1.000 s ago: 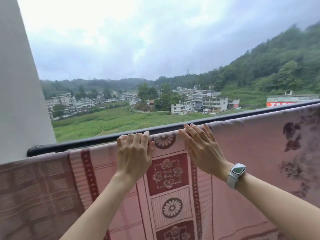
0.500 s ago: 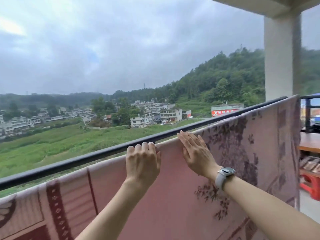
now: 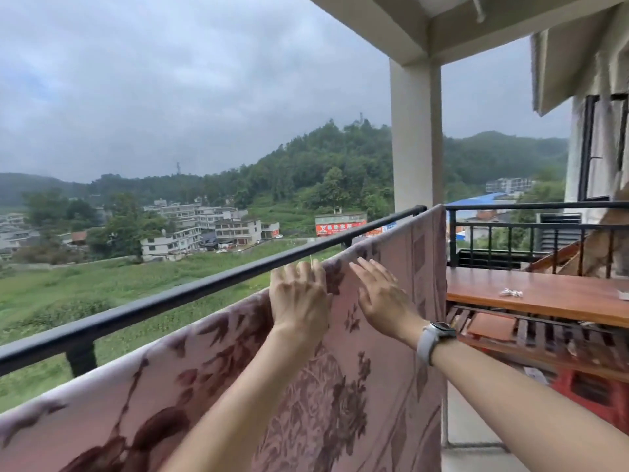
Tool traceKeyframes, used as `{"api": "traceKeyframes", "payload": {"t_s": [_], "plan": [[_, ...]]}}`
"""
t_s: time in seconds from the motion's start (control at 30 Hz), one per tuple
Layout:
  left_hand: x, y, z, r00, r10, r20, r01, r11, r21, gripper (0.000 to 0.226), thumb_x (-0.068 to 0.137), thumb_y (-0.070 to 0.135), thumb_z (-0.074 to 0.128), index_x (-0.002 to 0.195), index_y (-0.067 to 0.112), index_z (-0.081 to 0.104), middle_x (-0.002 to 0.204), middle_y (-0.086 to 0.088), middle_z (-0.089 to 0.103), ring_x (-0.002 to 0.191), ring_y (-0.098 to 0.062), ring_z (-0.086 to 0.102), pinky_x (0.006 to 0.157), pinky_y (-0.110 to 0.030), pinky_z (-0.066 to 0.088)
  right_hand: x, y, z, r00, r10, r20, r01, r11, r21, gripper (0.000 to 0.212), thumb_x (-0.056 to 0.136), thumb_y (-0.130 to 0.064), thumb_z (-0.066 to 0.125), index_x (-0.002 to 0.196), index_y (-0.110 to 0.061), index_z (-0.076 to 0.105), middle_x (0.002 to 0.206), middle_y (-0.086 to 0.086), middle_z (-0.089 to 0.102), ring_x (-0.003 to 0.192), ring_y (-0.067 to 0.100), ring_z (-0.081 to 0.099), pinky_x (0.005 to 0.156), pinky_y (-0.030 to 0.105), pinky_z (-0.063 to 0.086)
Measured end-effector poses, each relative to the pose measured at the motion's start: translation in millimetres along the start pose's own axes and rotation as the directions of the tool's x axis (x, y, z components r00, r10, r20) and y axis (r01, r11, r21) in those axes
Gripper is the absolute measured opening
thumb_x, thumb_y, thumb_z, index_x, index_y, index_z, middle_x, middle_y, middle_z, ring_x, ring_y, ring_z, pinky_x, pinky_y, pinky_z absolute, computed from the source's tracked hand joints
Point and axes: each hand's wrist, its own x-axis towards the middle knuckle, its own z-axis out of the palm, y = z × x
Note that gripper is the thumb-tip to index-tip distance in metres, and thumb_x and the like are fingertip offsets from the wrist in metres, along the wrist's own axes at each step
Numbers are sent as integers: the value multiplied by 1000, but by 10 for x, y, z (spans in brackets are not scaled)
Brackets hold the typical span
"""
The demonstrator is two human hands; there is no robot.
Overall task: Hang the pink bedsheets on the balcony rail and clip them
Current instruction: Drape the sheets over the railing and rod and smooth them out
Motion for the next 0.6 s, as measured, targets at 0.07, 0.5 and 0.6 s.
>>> {"api": "traceKeyframes", "payload": {"t_s": [0.07,0.5,0.6], "plan": [[420,374,277,999,26,25,-26,1000,-5,56,92,34,41,138,9,21,126,-12,42,112,-30,42,92,-38,32,63,465,12,999,38,-10,-38,999,-20,52,90,-22,25,141,-17,27,150,4,24,140,19,15,115,35,10],[2889,2323,1730,997,-63,37,59,994,90,60,89,32,45,141,17,18,130,-15,38,115,-34,39,100,-45,29,918,3663,377,998,69,6,-69,996,-63,52,87,-22,28,137,-15,35,147,7,32,138,21,21,115,40,16],[3551,2750,1990,994,-105,23,104,993,47,47,90,25,39,135,14,30,122,-12,50,109,-31,48,93,-41,36,1345,4392,465,999,23,22,-22,999,-45,48,90,-16,35,138,-15,35,147,6,32,137,19,23,114,33,14]]}}
